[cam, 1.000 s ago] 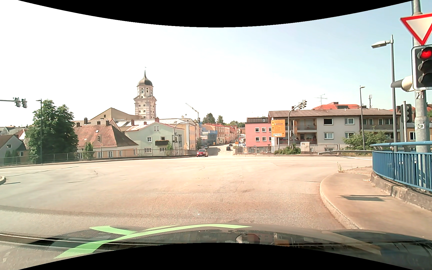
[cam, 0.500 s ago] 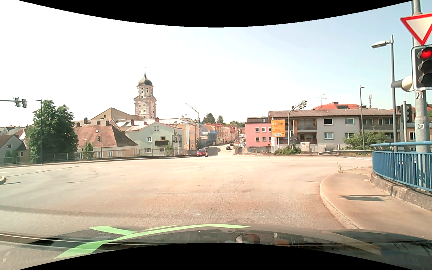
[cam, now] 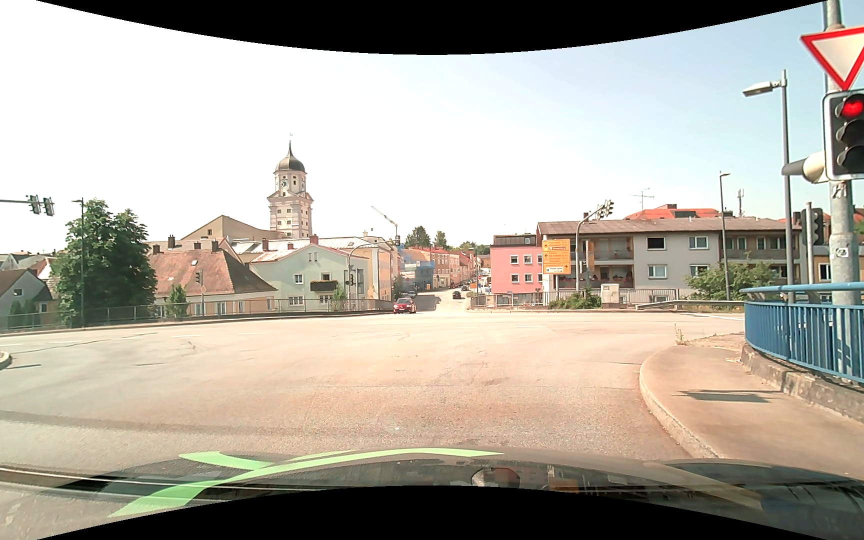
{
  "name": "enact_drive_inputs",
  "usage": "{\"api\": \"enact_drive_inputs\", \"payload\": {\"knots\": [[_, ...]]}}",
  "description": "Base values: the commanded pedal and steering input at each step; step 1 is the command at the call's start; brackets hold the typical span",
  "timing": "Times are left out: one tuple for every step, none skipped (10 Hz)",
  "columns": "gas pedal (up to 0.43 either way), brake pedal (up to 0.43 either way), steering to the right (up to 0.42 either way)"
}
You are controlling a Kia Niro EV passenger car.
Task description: Follow the waypoints while adhering to traffic rules and regulations
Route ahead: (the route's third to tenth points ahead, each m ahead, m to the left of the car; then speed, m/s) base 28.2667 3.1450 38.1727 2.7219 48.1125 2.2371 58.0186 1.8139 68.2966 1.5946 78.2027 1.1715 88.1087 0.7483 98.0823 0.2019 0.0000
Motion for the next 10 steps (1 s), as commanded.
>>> {"api": "enact_drive_inputs", "payload": {"knots": [[0.000, 0.268, -0.007], [0.000, 0.268, -0.007], [0.000, 0.268, -0.007], [0.000, 0.274, -0.007], [0.000, 0.268, -0.007], [0.000, 0.268, -0.007], [0.000, 0.274, -0.007], [0.000, 0.274, -0.006], [0.000, 0.268, -0.007], [0.000, 0.268, -0.007]]}}
